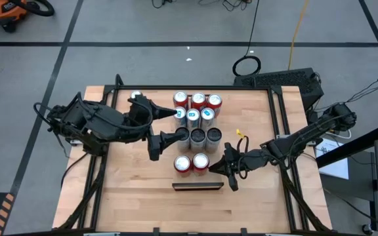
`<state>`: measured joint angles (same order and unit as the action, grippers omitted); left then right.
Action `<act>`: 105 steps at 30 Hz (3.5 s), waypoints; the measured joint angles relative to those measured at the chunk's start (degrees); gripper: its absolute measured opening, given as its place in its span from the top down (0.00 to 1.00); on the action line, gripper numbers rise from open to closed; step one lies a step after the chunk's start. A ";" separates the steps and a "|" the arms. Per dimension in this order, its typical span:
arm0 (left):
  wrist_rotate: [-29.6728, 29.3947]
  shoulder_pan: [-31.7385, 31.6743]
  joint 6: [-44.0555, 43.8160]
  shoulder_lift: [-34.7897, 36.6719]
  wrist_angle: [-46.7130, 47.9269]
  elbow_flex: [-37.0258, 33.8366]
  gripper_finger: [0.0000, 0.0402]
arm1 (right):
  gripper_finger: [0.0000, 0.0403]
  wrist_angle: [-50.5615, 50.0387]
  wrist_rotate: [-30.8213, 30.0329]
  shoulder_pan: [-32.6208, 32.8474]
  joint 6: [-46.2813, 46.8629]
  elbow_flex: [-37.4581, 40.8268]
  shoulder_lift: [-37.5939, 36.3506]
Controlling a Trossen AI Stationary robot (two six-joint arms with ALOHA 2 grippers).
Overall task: Place canned beverage on shelf
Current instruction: Put the right red soda can on the shelf aligned with the other red soda can, then put the red soda can on the shelf aligned with the other red soda can
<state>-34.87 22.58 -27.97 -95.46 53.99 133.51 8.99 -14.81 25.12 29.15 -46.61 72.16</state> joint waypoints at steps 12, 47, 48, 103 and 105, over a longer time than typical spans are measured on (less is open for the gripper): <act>-5.71 -0.67 -8.98 1.38 14.59 -0.02 0.04 | 0.96 -0.24 -0.38 0.00 0.13 0.00 -0.39; 29.60 -59.16 -5.94 4.09 36.08 -23.95 0.17 | 0.96 -19.30 7.28 0.46 12.22 0.00 -20.39; 29.86 -60.13 -5.49 4.08 35.96 -25.74 0.17 | 0.96 -20.06 7.24 0.46 12.22 0.00 -20.83; 31.74 -75.81 7.27 3.96 6.90 -62.95 0.02 | 0.96 -26.08 7.15 0.45 14.10 0.00 -22.23; 31.74 -75.81 6.90 3.96 6.37 -62.95 0.06 | 0.96 -26.08 7.10 0.44 14.10 0.00 -22.23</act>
<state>-3.14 -53.23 -21.07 -91.50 60.36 70.57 -17.09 -7.70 25.56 43.24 -46.61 49.93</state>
